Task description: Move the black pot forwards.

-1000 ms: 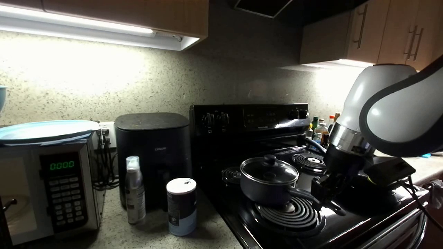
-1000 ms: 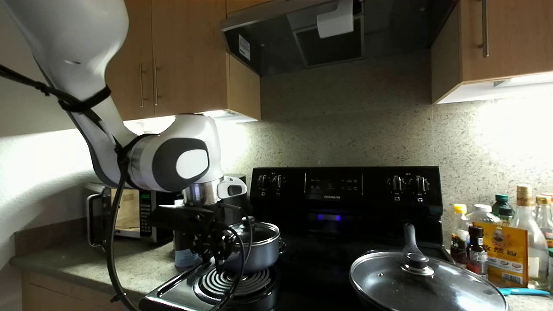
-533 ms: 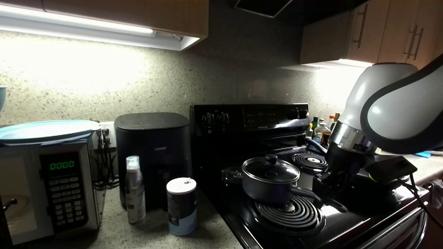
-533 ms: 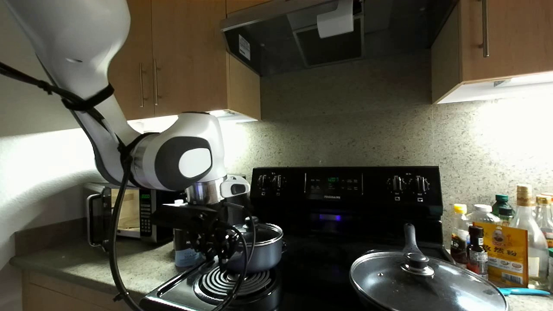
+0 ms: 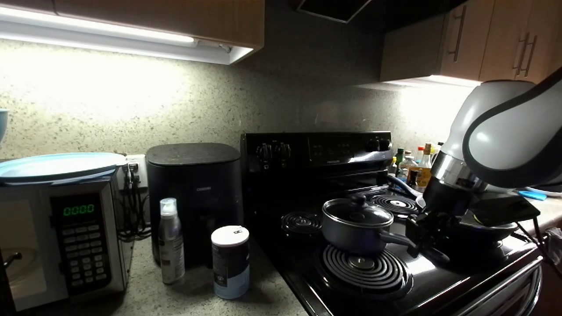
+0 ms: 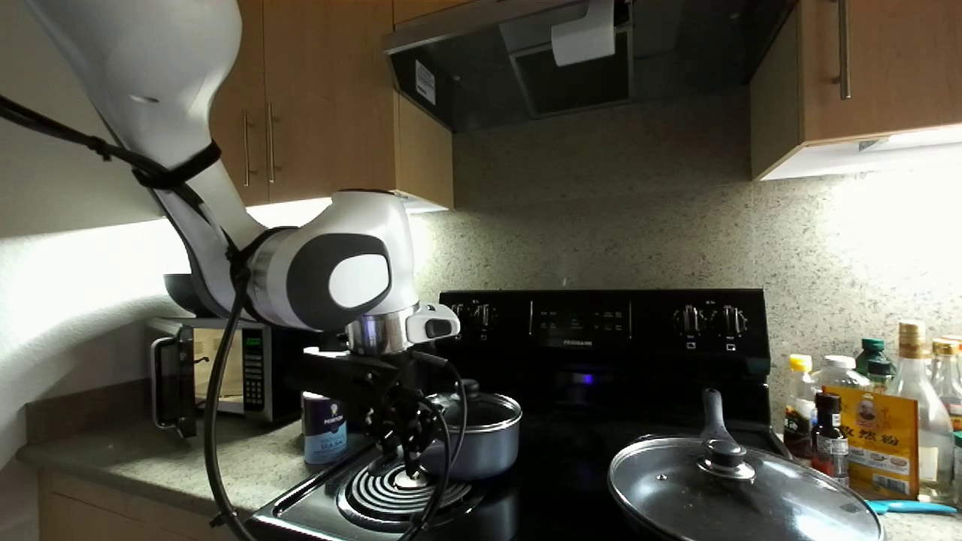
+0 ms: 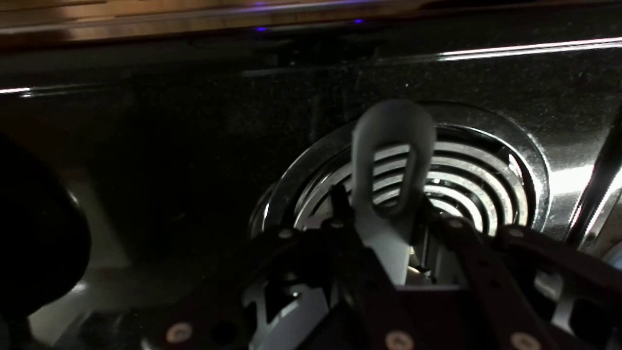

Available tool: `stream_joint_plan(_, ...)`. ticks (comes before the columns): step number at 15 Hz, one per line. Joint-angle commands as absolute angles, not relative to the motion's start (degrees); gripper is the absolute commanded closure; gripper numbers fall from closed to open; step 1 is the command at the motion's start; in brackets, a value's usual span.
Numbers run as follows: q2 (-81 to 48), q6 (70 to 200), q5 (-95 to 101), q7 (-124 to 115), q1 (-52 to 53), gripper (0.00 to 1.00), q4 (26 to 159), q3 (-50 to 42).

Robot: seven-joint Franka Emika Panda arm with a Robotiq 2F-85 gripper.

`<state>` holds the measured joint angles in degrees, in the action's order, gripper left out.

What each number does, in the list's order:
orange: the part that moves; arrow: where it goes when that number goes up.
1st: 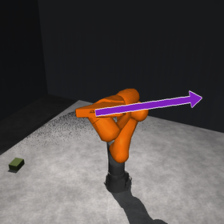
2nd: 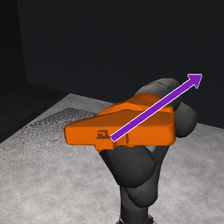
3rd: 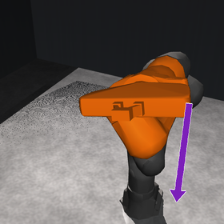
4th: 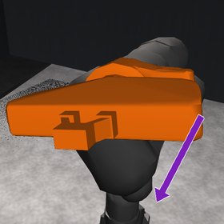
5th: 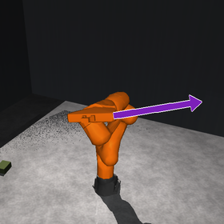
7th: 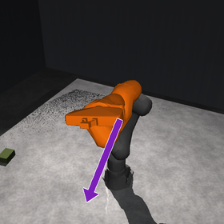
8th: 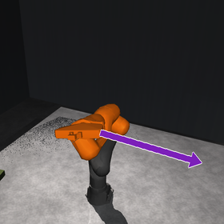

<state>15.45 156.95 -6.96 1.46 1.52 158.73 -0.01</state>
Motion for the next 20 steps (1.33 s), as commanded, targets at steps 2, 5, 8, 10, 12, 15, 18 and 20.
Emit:
stream_joint_plan(2,15.5,156.8,-6.7,1.1,1.8,0.68,158.7,-0.3)
stream_joint_plan(5,15.7,156.7,-6.3,1.6,2.2,0.90,159.4,0.0)
stream_joint_plan(8,13.9,154.6,-5.5,3.5,3.4,0.90,158.8,0.6)
stream_joint_plan(10,13.6,154.7,-5.7,3.2,4.3,0.90,158.9,0.9)
stream_joint_plan(12,13.3,156.2,-5.6,2.0,4.5,0.90,159.1,1.5)
stream_joint_plan(15,12.9,158.2,-4.9,0.0,4.4,0.90,159.1,2.7)
stream_joint_plan(18,14.4,157.2,-5.2,0.2,3.9,0.68,158.8,1.8)
stream_joint_plan(20,14.1,158.6,-4.8,-0.8,3.9,0.68,158.7,2.4)
